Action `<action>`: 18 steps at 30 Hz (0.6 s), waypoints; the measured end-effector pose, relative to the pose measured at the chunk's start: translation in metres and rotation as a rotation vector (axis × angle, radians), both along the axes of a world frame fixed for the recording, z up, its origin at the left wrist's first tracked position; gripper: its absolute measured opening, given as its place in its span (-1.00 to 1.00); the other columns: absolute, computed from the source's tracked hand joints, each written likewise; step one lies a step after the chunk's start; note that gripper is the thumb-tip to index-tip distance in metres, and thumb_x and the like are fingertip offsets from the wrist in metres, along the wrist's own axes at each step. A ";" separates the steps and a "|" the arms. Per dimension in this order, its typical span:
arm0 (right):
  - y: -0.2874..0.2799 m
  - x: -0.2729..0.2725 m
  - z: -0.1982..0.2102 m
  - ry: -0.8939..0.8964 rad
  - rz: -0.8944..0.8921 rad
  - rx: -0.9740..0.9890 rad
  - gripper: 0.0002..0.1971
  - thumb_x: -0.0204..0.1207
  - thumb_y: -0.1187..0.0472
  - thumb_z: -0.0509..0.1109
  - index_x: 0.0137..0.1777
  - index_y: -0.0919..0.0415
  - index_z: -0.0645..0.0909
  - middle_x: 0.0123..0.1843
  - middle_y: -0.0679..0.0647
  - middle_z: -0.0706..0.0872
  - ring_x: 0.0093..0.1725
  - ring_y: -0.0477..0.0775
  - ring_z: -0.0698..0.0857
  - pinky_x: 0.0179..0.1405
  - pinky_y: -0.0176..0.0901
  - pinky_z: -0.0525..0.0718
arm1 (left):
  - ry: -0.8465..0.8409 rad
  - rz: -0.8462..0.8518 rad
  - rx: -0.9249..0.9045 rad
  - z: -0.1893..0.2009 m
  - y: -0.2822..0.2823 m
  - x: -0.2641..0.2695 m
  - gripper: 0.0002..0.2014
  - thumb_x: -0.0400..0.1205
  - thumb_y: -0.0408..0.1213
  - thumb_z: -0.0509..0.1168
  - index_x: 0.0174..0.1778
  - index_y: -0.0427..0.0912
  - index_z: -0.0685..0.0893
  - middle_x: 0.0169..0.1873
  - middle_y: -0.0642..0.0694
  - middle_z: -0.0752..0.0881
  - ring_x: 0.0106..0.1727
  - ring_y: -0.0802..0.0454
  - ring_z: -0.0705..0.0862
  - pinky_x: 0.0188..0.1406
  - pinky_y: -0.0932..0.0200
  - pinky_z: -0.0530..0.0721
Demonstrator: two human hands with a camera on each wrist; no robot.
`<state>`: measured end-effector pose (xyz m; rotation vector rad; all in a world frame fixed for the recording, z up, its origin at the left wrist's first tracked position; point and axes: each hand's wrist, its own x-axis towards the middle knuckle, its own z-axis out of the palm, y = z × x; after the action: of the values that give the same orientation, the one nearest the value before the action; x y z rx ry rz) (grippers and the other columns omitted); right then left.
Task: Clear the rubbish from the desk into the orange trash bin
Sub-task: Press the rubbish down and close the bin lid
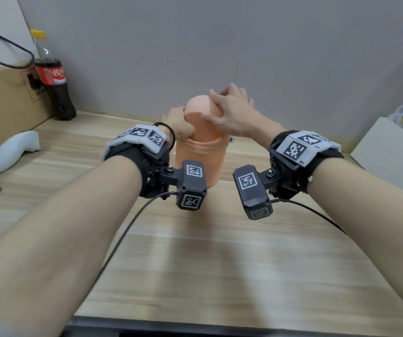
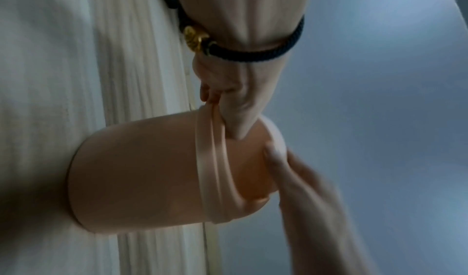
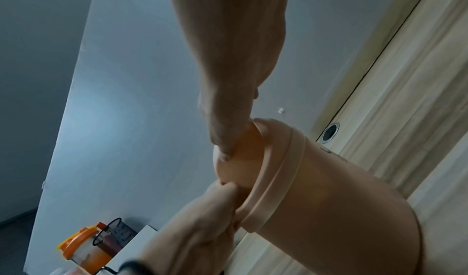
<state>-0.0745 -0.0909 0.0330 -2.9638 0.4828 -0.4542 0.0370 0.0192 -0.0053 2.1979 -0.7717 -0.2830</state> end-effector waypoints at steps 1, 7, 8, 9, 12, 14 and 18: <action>-0.002 0.000 0.001 0.007 -0.002 -0.009 -0.47 0.62 -0.17 0.21 0.51 0.06 0.43 0.40 0.18 0.40 0.45 0.27 0.31 0.41 0.22 0.35 | 0.054 -0.088 -0.034 -0.002 0.004 0.002 -0.59 0.54 -0.51 0.18 0.30 -0.19 0.61 0.14 -0.21 0.69 0.24 -0.16 0.63 0.05 0.09 0.63; 0.006 0.002 -0.007 -0.002 0.105 0.191 -0.48 0.71 -0.08 0.13 0.61 0.10 0.33 0.46 0.16 0.41 0.45 0.16 0.45 0.41 -0.13 0.34 | 0.449 -0.296 -0.346 -0.019 0.039 0.006 -0.29 0.35 -0.43 0.27 0.49 0.04 0.46 0.26 -0.02 0.64 0.25 0.06 0.57 0.07 0.24 0.49; 0.008 0.002 -0.008 -0.002 0.107 0.199 -0.48 0.71 -0.08 0.12 0.62 0.10 0.31 0.48 0.15 0.39 0.46 0.15 0.44 0.38 -0.16 0.33 | 0.479 -0.298 -0.385 -0.021 0.041 0.006 -0.29 0.30 -0.41 0.24 0.44 0.09 0.50 0.21 -0.01 0.66 0.22 0.06 0.58 0.09 0.21 0.50; 0.009 0.002 -0.008 0.003 0.108 0.200 -0.48 0.72 -0.08 0.10 0.62 0.10 0.30 0.49 0.16 0.39 0.46 0.15 0.44 0.36 -0.17 0.33 | 0.511 -0.303 -0.417 -0.023 0.042 0.006 -0.29 0.28 -0.39 0.22 0.42 0.11 0.52 0.15 0.01 0.67 0.17 0.06 0.59 0.04 0.18 0.50; 0.009 0.001 -0.008 0.006 0.107 0.197 -0.53 0.74 -0.04 0.06 0.58 0.10 0.36 0.45 0.19 0.46 0.44 0.15 0.46 0.27 -0.23 0.30 | 0.625 -0.353 -0.492 -0.023 0.046 0.007 -0.34 0.36 -0.32 0.21 0.46 0.05 0.58 0.12 0.02 0.67 0.10 0.04 0.57 -0.06 0.10 0.44; 0.010 -0.003 -0.007 0.001 0.100 0.227 -0.56 0.75 -0.02 0.05 0.56 0.11 0.40 0.42 0.18 0.50 0.42 0.12 0.47 0.22 -0.24 0.34 | 0.634 -0.362 -0.492 -0.021 0.047 0.007 -0.44 0.47 -0.26 0.19 0.44 0.09 0.59 0.16 0.05 0.69 0.15 0.05 0.57 0.01 0.06 0.43; 0.016 -0.011 -0.004 -0.037 0.087 0.360 -0.59 0.76 0.11 0.05 0.41 0.41 0.45 0.33 0.35 0.59 0.15 0.20 0.58 -0.03 -0.02 0.58 | 0.567 -0.311 -0.457 -0.020 0.042 0.000 -0.62 0.74 0.00 0.12 0.46 0.17 0.59 0.31 0.10 0.71 0.30 0.10 0.61 0.10 0.11 0.50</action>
<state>-0.0852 -0.0753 0.0291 -2.6128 0.3830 -0.3681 0.0365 0.0613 -0.0255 1.4601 -0.7563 -0.7656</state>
